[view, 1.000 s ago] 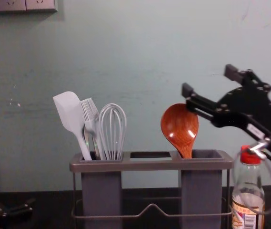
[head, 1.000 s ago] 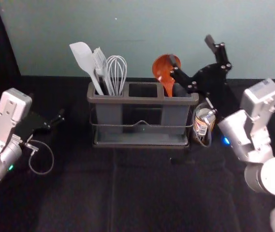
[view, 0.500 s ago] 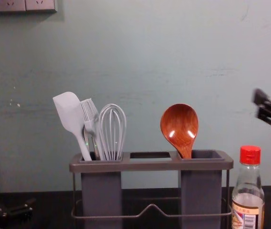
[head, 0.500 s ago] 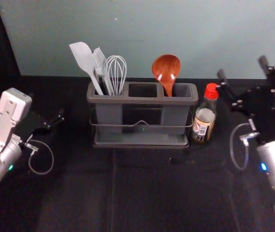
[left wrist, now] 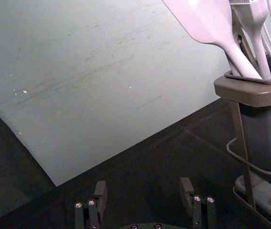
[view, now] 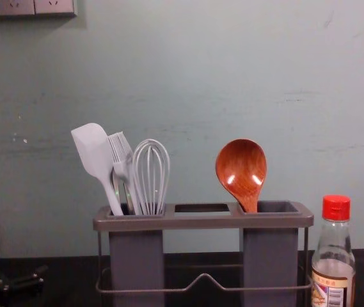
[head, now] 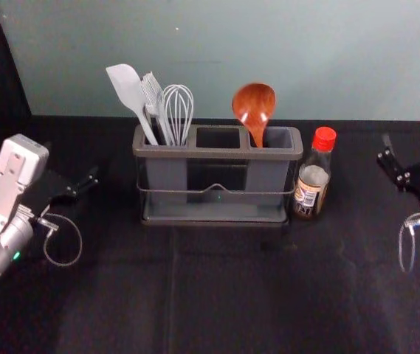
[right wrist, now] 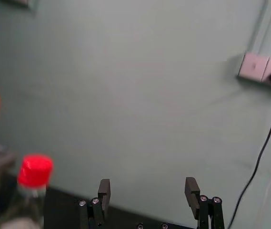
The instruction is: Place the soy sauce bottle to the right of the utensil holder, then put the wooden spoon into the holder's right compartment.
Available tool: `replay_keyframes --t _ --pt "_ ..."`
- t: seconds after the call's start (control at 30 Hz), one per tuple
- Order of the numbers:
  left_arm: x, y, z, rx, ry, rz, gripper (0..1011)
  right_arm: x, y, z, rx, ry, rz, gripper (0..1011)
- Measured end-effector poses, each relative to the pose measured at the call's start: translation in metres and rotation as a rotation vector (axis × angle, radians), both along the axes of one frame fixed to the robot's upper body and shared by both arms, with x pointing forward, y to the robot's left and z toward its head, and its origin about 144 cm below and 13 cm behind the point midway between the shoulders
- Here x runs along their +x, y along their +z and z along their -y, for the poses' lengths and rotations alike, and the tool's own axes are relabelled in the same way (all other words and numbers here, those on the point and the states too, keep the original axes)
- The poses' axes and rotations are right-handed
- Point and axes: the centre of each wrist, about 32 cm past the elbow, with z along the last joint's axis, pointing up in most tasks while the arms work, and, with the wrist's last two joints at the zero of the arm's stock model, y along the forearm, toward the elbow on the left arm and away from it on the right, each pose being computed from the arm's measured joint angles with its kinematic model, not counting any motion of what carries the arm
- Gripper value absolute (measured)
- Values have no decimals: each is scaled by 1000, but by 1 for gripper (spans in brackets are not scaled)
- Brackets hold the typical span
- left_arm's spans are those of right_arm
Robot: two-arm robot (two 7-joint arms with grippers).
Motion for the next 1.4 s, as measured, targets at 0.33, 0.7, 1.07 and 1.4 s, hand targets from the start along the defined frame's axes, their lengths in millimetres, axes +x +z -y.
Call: replay_keyframes --t 0.33,0.7,1.07,1.4 --pt "0 0 0 0 0 0 1005 1 -13 9 -22 7 -162 1003" --pt "0 0 0 0 0 0 1005 13 -9 3 -54 53 -265 1002" --pt "0 0 0 0 0 0 1005 23 -1 0 -92 81 -298 1002" --pt "0 0 0 0 0 0 1005 30 10 5 -158 117 -331 1002"
